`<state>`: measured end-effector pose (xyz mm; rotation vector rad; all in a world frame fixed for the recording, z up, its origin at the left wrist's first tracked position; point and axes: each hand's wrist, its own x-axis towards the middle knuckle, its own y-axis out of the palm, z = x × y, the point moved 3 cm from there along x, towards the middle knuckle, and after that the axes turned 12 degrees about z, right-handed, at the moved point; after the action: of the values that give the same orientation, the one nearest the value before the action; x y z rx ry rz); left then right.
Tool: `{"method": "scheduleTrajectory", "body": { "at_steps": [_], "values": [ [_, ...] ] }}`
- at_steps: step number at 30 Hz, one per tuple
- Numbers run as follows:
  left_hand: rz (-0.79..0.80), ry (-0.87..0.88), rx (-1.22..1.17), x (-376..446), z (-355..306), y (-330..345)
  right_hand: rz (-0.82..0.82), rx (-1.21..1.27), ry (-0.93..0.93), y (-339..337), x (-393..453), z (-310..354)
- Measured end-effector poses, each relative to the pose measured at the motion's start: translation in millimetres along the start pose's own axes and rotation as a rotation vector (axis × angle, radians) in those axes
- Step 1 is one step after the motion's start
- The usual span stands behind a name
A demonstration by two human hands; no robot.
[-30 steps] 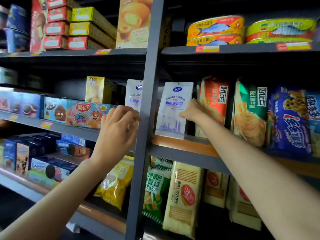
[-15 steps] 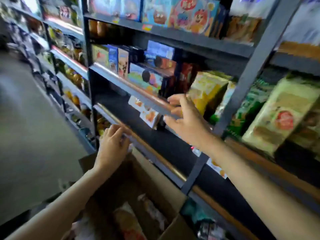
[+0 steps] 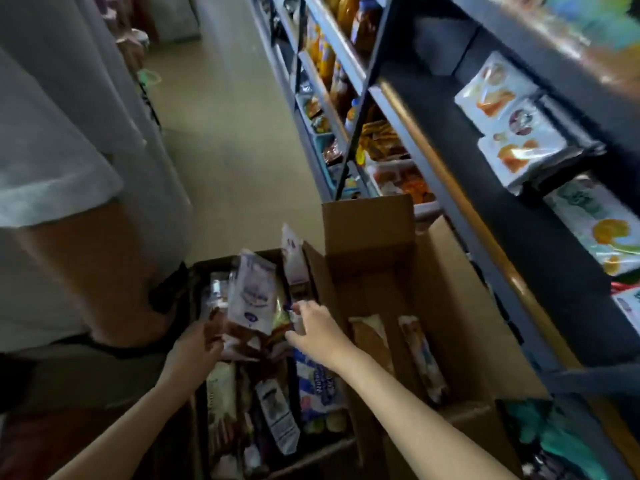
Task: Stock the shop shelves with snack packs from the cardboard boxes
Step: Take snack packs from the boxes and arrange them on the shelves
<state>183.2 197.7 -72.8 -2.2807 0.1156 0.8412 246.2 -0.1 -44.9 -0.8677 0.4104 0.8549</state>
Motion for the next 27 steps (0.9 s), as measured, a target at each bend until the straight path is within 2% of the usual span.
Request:
{"method": "scheduleTrajectory", "body": {
  "at_steps": [3, 6, 9, 11, 13, 15, 17, 19, 23, 25, 27],
  "values": [
    [0.009, -0.02, 0.01, 15, 5, -6, 0.147, -0.048, 0.116, 14, 57, -10],
    [0.058, 0.009, 0.054, 36, -3, -5, 0.217, 0.11, 0.098, 33, 102, -19],
    [0.064, -0.018, 0.011, 57, 3, -3, 0.166, 0.304, 0.101, 47, 133, -21],
    [0.109, -0.052, -0.014, 65, 9, 4, 0.097, 0.493, 0.165, 56, 152, -24],
    [0.17, -0.053, 0.018, 67, 15, 14, 0.047, 0.567, 0.225, 63, 165, -24],
    [0.217, -0.063, 0.069, 65, 24, 20, 0.018, 0.413, 0.211, 72, 171, -18],
    [0.211, -0.095, 0.087, 62, 31, 22, 0.037, 0.022, 0.176, 82, 170, -9],
    [0.17, -0.104, 0.053, 59, 32, 19, 0.006, -0.227, 0.137, 88, 167, -1],
    [0.082, -0.037, 0.102, 49, 13, 6, -0.214, -0.369, 0.057, 64, 156, 4],
    [0.103, 0.039, 0.016, 42, -2, 0, -0.312, -0.418, -0.037, 36, 139, 15],
    [0.053, 0.146, -0.05, 36, -31, -15, -0.405, -0.414, -0.112, -5, 109, 34]
  ]
}}
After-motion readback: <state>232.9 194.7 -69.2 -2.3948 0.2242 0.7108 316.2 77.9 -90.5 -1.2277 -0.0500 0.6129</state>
